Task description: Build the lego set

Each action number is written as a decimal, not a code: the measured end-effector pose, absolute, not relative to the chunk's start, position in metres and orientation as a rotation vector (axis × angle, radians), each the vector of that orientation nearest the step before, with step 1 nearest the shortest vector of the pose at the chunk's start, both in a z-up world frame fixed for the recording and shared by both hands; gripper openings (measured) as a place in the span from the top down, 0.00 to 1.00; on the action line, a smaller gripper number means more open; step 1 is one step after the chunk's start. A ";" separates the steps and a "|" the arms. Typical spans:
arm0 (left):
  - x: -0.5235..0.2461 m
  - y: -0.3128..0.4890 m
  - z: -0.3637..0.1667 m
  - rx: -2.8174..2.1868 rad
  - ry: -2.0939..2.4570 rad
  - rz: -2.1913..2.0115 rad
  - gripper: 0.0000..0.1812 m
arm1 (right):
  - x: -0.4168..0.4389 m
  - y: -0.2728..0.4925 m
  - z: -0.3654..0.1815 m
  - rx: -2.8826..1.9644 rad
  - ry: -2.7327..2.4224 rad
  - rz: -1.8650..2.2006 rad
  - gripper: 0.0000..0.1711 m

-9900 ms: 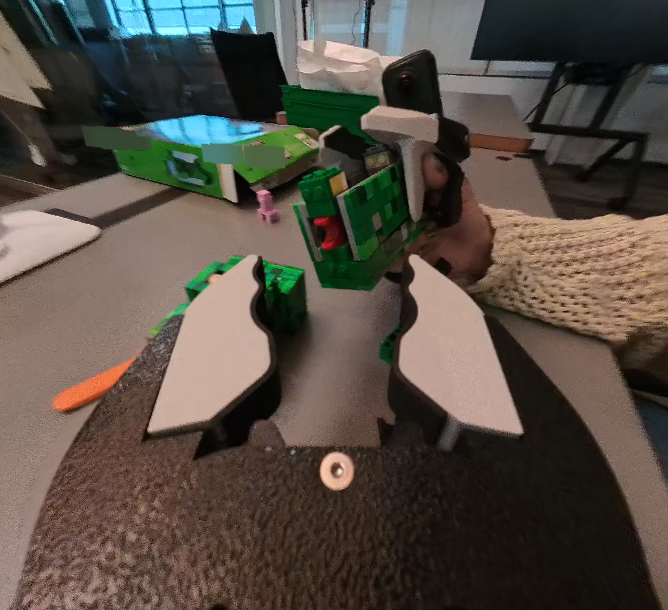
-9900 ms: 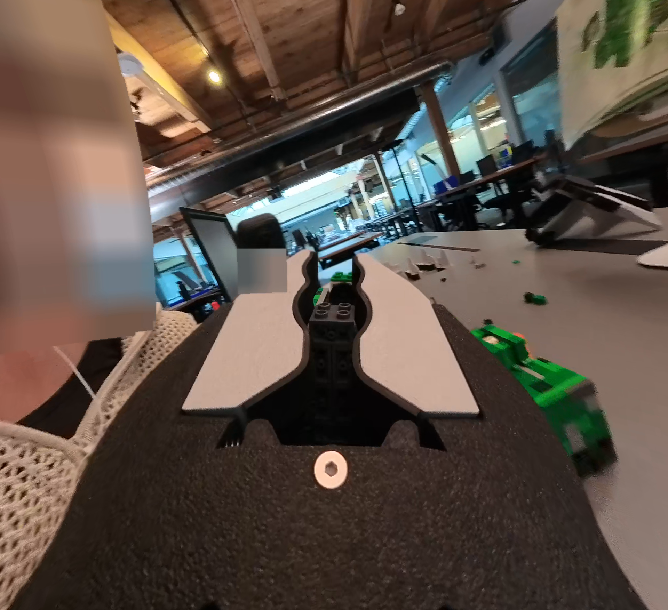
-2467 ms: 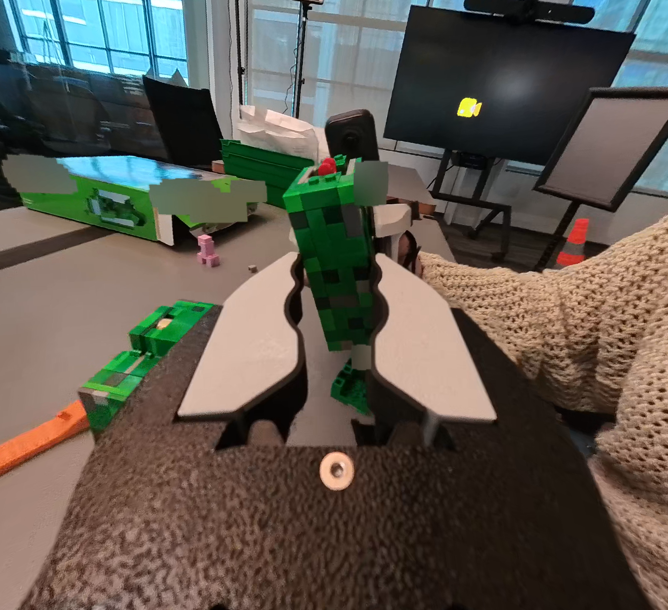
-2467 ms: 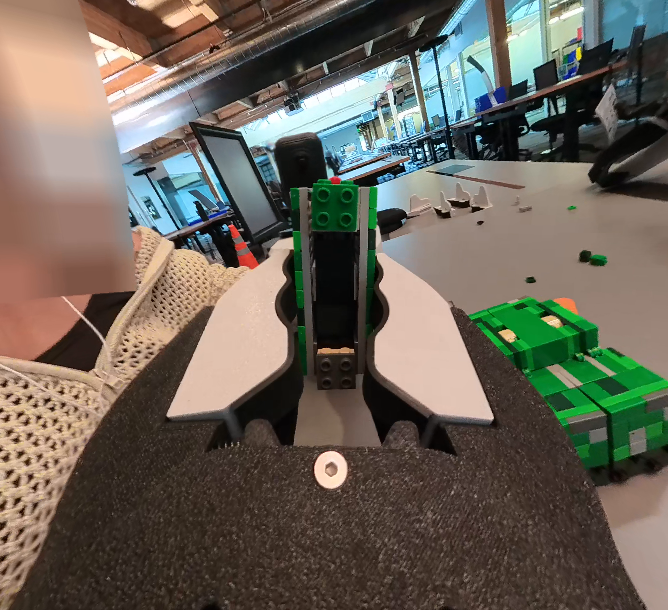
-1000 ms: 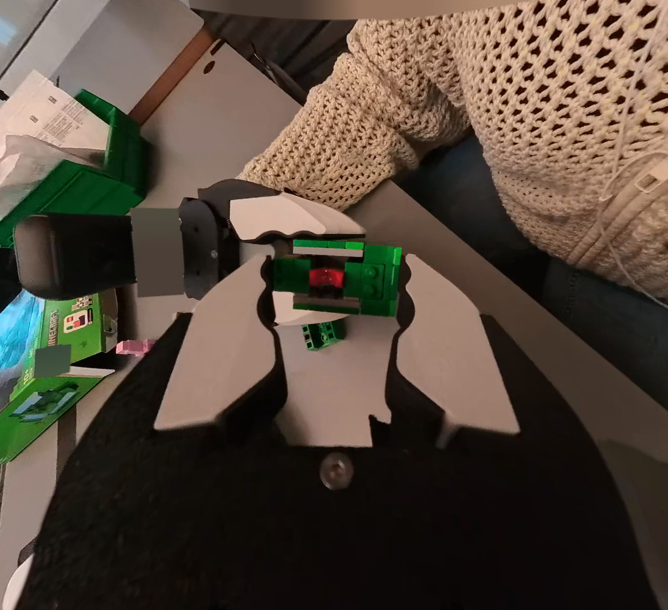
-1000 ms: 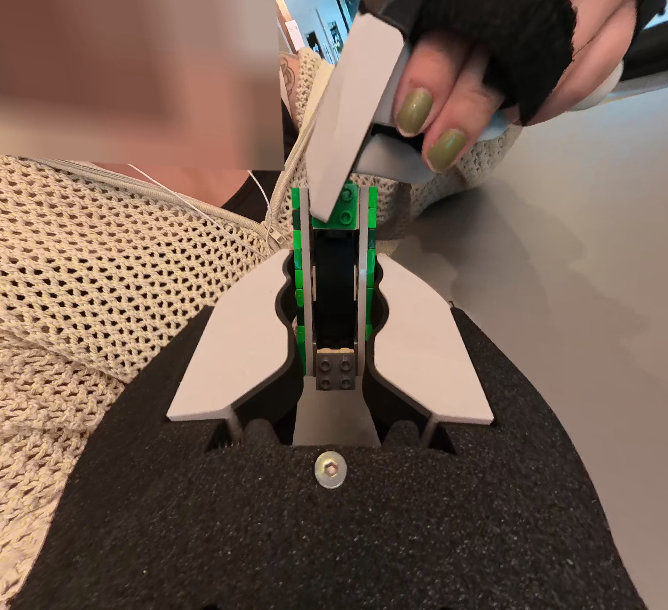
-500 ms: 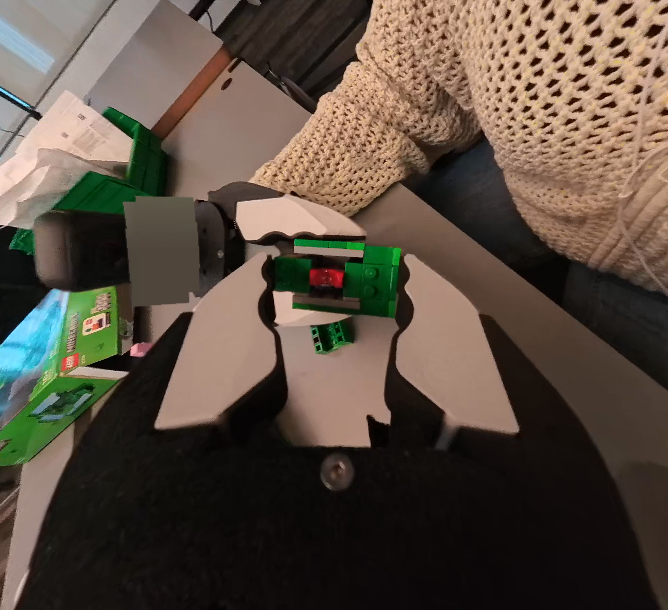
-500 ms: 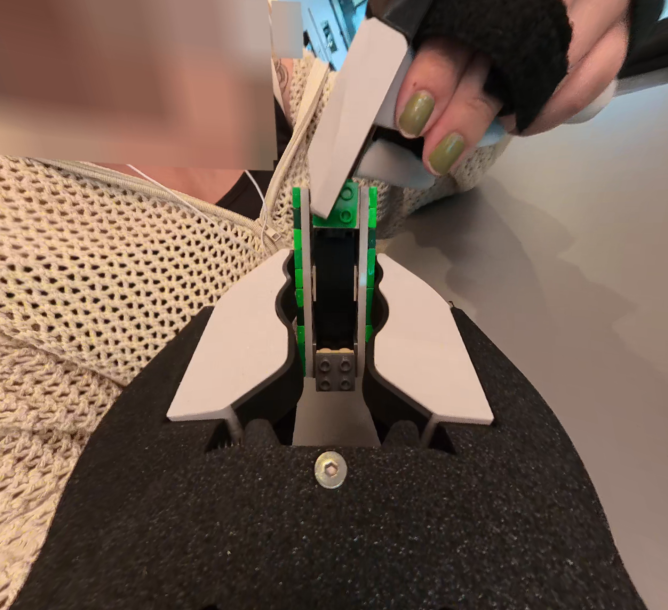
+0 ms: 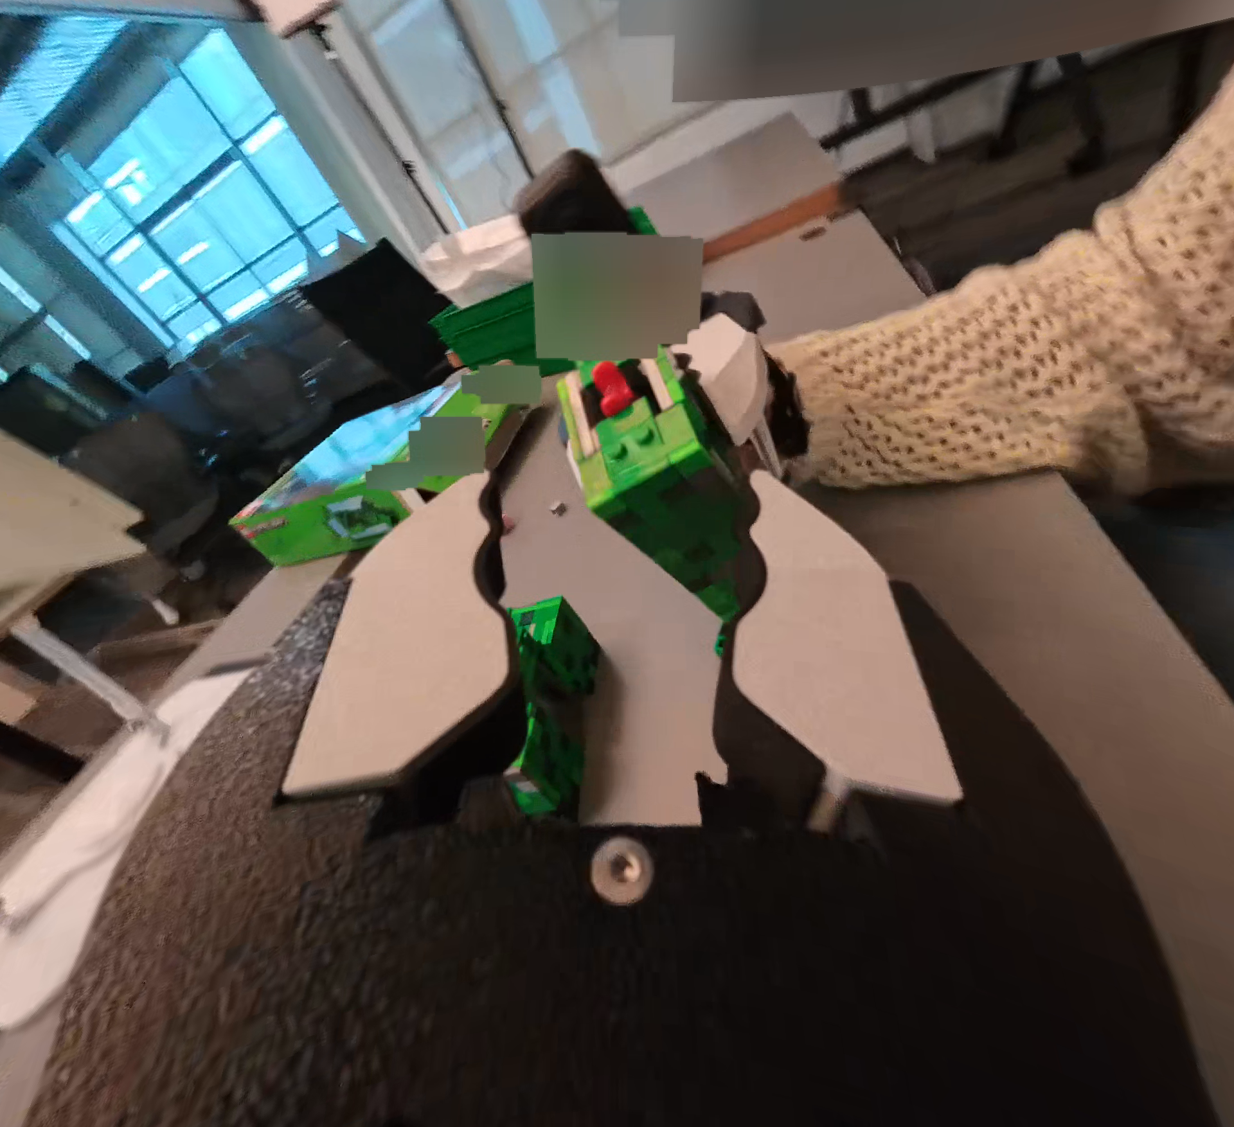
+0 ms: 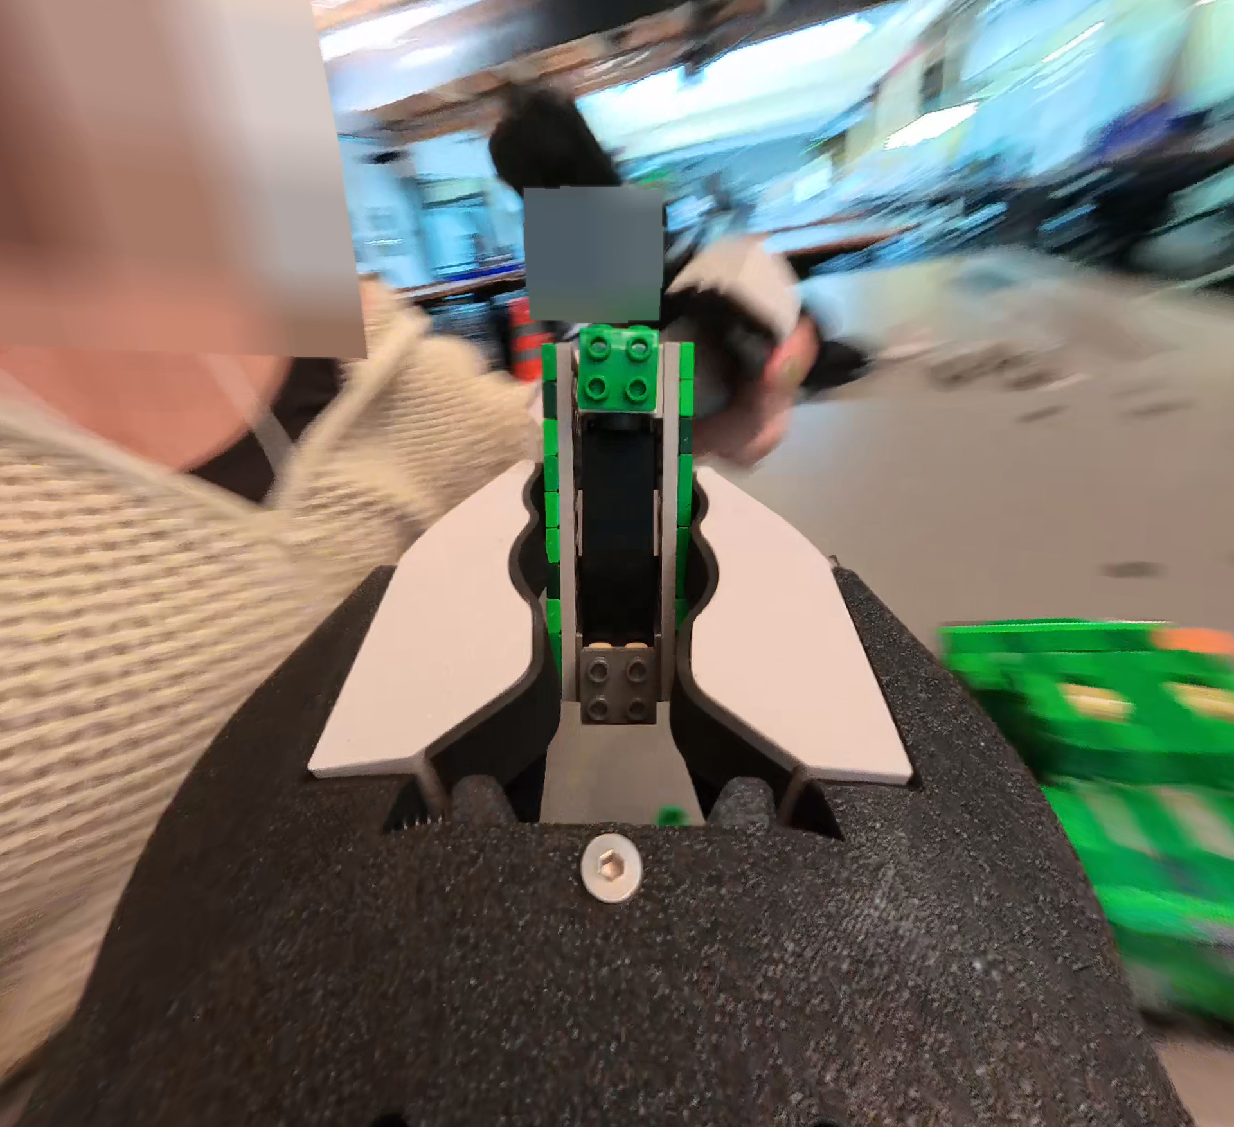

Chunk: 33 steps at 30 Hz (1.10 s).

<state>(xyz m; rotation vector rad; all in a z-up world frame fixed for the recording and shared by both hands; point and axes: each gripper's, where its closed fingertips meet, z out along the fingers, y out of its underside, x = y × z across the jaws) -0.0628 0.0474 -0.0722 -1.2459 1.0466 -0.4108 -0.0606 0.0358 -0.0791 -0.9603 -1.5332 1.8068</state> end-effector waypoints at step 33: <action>-0.080 0.087 -0.104 -1.428 0.669 -0.425 0.79 | -0.073 0.126 -0.076 -1.363 -0.797 1.704 0.78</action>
